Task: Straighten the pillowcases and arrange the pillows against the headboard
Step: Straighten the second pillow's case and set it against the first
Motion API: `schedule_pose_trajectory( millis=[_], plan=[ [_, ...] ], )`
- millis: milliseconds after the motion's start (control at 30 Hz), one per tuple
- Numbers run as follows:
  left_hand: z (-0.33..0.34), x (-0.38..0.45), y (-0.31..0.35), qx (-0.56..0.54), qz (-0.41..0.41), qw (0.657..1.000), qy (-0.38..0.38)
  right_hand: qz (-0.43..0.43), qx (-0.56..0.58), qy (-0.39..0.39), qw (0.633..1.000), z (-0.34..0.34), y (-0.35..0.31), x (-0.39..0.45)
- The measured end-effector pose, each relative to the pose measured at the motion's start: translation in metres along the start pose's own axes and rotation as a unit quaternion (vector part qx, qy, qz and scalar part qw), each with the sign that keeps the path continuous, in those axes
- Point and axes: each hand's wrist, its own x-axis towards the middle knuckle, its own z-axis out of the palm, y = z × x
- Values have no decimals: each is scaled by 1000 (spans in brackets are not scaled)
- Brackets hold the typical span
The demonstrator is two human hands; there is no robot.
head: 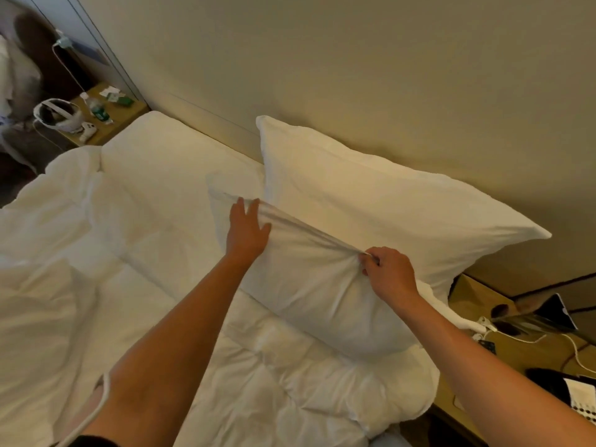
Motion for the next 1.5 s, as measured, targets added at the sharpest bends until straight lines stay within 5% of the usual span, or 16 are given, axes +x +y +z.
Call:
schedule_pose_trajectory(
  millis=[67, 167, 233, 400, 533, 767, 900, 1000, 1167, 1267, 1500],
  plan=[
    [30, -19, -15, -2, -54, 997, -45, -17, -93, -34, 995, 14, -6, 2],
    [68, -47, -33, -24, -106, 990, -90, -92, -249, 21, 964, 30, -7, -1],
    [84, -57, -41, -54, -108, 989, -86, -149, -237, 41, 959, 42, -11, -1],
    [93, -71, -58, -104, -89, 989, -57, -147, -272, -89, 947, 104, -18, 0],
    [93, -84, -74, -112, -70, 989, -63, -156, -338, -61, 926, 139, -5, 4],
    [95, -119, -77, -166, -141, 973, -73, -191, -155, -125, 961, 144, -8, 21],
    [95, -133, -69, -203, -141, 966, -70, -218, -38, -92, 971, 120, -17, 31],
    [104, -134, -57, -231, -141, 957, -103, -193, -48, -27, 980, 100, -9, 60],
    [135, -124, -26, -274, -183, 931, -160, -159, -124, -34, 979, 78, 10, 100],
    [159, -118, -11, -299, -219, 916, -153, -216, -176, -18, 960, 89, 16, 92],
    [206, -88, 10, -270, -225, 929, -115, -201, -193, -12, 960, 97, 50, 102]
  ],
)
